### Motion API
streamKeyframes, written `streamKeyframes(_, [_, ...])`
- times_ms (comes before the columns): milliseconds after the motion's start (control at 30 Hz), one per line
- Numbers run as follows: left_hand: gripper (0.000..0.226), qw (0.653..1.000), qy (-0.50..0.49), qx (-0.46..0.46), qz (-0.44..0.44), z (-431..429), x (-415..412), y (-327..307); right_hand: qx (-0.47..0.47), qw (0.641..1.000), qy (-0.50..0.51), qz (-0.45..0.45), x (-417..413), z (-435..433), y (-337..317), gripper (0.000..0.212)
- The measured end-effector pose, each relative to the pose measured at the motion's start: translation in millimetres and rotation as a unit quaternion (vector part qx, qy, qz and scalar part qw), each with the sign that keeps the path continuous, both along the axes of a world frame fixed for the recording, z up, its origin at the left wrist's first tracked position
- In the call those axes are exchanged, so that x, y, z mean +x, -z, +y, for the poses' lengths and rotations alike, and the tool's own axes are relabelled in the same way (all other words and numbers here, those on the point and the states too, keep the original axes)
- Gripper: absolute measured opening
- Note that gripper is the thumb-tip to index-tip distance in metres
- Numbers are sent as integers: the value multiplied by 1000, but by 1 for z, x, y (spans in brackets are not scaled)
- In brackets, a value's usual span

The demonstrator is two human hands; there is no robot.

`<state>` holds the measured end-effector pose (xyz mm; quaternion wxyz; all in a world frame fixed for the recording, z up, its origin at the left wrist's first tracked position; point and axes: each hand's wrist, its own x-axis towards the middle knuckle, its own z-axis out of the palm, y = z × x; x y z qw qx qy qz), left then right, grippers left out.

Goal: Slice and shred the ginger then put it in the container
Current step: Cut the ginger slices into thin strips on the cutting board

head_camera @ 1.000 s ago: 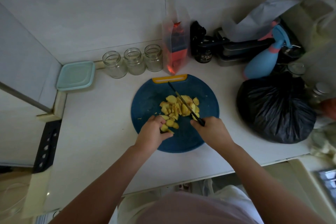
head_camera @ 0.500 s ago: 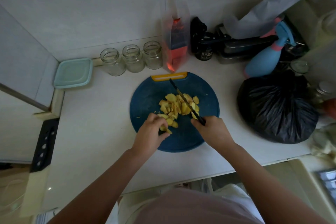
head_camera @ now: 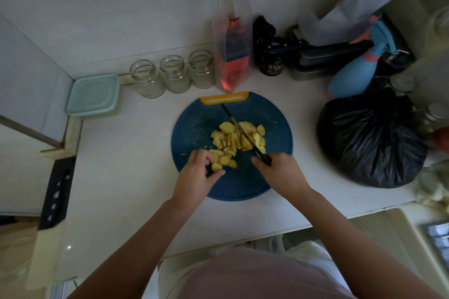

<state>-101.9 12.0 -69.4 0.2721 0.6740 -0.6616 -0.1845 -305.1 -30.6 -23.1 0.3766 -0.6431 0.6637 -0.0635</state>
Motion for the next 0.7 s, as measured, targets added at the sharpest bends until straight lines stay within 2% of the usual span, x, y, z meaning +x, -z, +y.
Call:
streamKeyframes(100, [39,999,-39,23,-15,-6,5,0,0,1000,0,-1,-1,0,0,44])
streamKeyframes(267, [29,996,-57,72,3,-20,9,-3,-4,1000,-11,-5,3,1,-1,43])
streamKeyframes(533, [9,988,-77,110,75,-35,10,-8,-17,1000,-11,-5,3,3,0,46])
streamKeyframes(700, [6,977,-106,123,138,-40,17,-20,-15,1000,-7,-18,1,2,1,44])
